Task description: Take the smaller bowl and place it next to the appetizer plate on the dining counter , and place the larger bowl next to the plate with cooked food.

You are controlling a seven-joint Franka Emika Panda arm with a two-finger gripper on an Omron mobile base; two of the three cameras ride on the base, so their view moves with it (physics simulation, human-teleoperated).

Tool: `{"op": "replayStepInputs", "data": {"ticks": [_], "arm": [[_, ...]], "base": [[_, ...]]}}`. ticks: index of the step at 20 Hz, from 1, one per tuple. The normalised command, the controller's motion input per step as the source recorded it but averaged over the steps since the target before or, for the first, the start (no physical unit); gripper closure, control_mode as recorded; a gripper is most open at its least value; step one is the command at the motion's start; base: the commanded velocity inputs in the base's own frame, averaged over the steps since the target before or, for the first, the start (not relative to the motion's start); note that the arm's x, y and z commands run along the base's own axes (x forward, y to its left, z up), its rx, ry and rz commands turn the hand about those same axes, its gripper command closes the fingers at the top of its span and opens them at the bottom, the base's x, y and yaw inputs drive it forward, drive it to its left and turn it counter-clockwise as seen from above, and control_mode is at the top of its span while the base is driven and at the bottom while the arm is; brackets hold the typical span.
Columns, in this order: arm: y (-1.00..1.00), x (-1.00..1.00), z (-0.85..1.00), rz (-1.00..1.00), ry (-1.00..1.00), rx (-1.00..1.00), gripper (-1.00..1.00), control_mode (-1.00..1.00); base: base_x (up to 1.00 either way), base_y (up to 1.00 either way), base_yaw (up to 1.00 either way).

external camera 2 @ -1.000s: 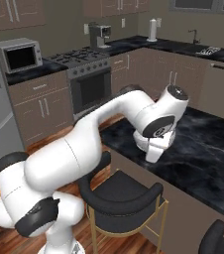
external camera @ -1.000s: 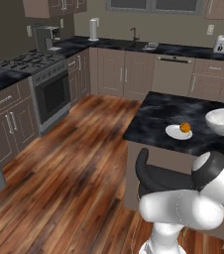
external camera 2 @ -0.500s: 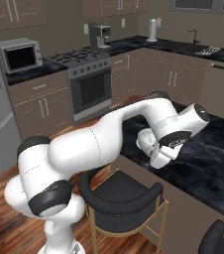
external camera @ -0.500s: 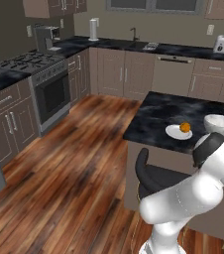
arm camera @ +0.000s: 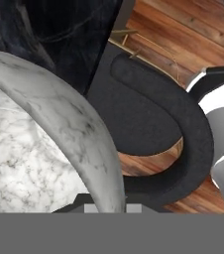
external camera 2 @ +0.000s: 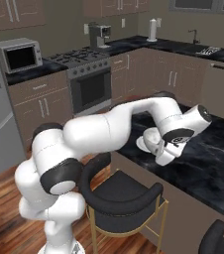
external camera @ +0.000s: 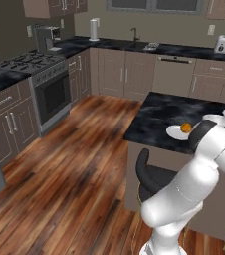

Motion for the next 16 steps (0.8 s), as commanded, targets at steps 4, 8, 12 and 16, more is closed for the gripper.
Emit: {"op": "replayStepInputs", "data": {"ticks": [4,8,12,16], "arm": [[-0.07,0.34,-0.40,0.00,-0.04,0.00,1.00,-1.00],[-0.28,0.35,-0.33,0.00,-0.01,0.00,1.00,-1.00],[-0.24,0.43,-0.34,0.00,0.00,0.00,1.00,-1.00],[-0.19,0.47,-0.32,0.00,0.00,0.00,1.00,-1.00]], "base": [[0.00,0.00,0.00],[0.00,0.00,0.00],[0.00,0.00,0.00],[0.00,0.00,0.00]]}}
